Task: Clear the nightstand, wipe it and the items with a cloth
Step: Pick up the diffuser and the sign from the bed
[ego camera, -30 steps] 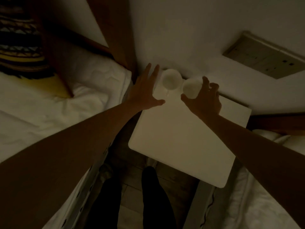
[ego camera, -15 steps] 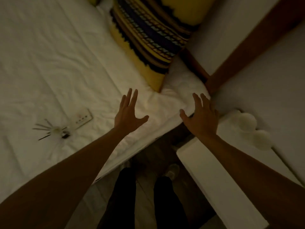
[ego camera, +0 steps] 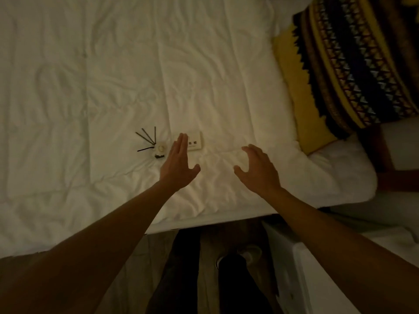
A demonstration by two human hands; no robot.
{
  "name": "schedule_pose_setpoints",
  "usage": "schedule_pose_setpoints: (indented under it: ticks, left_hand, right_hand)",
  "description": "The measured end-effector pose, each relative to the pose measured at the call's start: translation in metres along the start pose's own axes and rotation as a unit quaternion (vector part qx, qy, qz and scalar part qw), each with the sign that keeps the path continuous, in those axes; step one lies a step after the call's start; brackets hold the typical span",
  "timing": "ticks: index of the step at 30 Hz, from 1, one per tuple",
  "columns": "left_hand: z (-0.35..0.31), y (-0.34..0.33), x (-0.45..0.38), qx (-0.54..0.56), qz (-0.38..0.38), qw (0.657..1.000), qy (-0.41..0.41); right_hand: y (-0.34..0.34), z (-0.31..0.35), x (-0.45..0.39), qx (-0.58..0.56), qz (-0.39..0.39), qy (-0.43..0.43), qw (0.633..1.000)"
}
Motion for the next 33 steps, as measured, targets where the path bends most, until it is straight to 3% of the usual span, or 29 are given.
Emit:
schedule_pose_setpoints:
  ticks: [5,8,13,16,22,26,29,33]
  left_hand:
    - [0.041,-0.007,0.003,0.030,0.027,0.998,0.043]
    - [0.077,-0.009,0.007,0.023,0.032,0.991,0.125]
    - [0.135,0.001,-0.003,0.073,-0.066,0.952,0.291]
    - [0.150,0.002,-0.023,0.144,-0.108,0.943,0.280]
    - [0.152,-0.010,-0.056,0.195,-0.096,0.963,0.161]
    - [0.147,-0.011,-0.061,0.235,-0.107,0.954,0.152]
    - [0.144,-0.007,-0.062,0.274,-0.092,0.944,0.159]
    - [0.134,0.001,-0.065,0.266,-0.060,0.953,0.131]
  right_hand:
    - [-0.064,0.058,-0.030,-0.027,0.078,0.008,0.997]
    - [-0.091,0.085,-0.049,-0.005,0.092,0.028,0.995]
    - [-0.121,0.109,-0.080,0.033,0.092,0.078,0.992]
    - [-0.136,0.114,-0.093,0.054,0.102,0.092,0.989]
    - [-0.147,0.117,-0.103,0.095,0.070,0.115,0.986]
    - [-0.148,0.120,-0.107,0.177,0.054,0.124,0.975]
    - [-0.143,0.117,-0.105,0.187,0.055,0.091,0.977]
    - [-0.123,0.094,-0.088,0.112,0.034,-0.008,0.993]
Point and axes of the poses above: each hand's wrist, its own x-axis away from the middle knuckle, its own y-axis out of the back of the hand, z = x × y, the point moved 8 cm from there along -x, towards the middle knuckle, and after that the axes turned 13 degrees about -z, right-handed, at the moved point
